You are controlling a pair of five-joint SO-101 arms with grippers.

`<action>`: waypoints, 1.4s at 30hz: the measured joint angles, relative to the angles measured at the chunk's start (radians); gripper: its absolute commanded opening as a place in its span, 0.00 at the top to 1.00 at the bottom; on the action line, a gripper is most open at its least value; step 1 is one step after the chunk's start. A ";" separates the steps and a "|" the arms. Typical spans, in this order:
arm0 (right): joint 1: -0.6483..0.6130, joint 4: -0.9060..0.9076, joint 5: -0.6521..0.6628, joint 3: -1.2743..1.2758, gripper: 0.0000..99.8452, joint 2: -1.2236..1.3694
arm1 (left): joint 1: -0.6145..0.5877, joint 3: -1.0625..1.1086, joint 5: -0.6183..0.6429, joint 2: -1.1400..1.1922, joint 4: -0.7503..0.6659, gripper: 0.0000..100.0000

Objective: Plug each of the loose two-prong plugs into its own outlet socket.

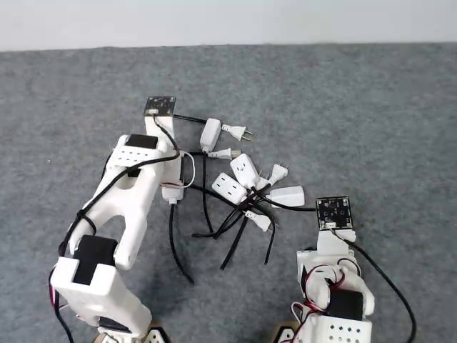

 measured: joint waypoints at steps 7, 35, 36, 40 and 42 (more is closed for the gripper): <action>0.000 0.000 0.000 0.000 0.96 0.000 | 0.000 -0.023 0.041 0.006 0.000 0.99; 0.000 0.000 0.000 0.000 0.96 0.000 | -0.017 -0.011 0.051 -0.068 -0.095 0.98; 0.000 0.000 0.000 0.000 0.96 0.000 | -0.028 0.000 0.051 -0.084 -0.104 0.98; 0.000 0.000 0.000 0.000 0.96 0.000 | -0.086 0.028 0.052 -0.153 -0.117 0.98; 0.000 0.000 0.000 0.000 0.96 0.000 | -0.110 0.066 0.055 -0.169 -0.126 0.98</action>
